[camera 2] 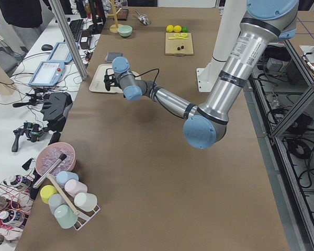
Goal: Place red cherry on plate
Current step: 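Slide the plate with the left gripper to the table centre beside the tray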
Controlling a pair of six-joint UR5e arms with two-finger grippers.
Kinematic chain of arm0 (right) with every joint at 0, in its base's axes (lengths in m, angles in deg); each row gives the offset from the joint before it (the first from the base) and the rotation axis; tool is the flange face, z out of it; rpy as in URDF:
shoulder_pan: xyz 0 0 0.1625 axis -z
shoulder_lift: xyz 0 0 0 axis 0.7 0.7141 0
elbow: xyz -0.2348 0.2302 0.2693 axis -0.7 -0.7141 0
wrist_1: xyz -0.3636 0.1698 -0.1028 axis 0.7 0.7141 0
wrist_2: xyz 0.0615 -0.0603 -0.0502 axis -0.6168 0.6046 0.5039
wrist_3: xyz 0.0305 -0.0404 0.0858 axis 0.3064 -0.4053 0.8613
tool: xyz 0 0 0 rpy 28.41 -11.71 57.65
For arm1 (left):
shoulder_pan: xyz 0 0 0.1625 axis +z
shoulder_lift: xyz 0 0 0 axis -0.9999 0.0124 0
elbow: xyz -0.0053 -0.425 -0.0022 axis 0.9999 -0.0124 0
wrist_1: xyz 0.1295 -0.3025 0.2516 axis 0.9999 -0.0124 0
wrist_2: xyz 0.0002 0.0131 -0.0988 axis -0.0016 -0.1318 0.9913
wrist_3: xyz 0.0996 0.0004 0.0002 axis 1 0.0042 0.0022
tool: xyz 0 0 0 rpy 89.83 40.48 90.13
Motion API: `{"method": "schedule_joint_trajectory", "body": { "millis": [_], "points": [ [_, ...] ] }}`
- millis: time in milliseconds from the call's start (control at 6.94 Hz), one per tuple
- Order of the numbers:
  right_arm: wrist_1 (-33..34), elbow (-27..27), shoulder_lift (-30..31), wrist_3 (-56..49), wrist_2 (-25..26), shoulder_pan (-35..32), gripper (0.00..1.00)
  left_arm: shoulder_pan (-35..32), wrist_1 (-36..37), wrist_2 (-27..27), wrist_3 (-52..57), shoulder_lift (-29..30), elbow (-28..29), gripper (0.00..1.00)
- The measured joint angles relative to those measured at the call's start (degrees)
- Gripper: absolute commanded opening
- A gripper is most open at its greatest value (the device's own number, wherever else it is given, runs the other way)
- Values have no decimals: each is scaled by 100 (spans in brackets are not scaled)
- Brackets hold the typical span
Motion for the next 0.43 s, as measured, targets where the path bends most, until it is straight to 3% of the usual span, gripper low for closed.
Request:
{"method": "schedule_joint_trajectory", "body": {
  "millis": [432],
  "points": [
    [4, 42, -62, 126, -85, 50, 100, 1577, 7, -1590, -976, 400, -109, 0]
  ]
}}
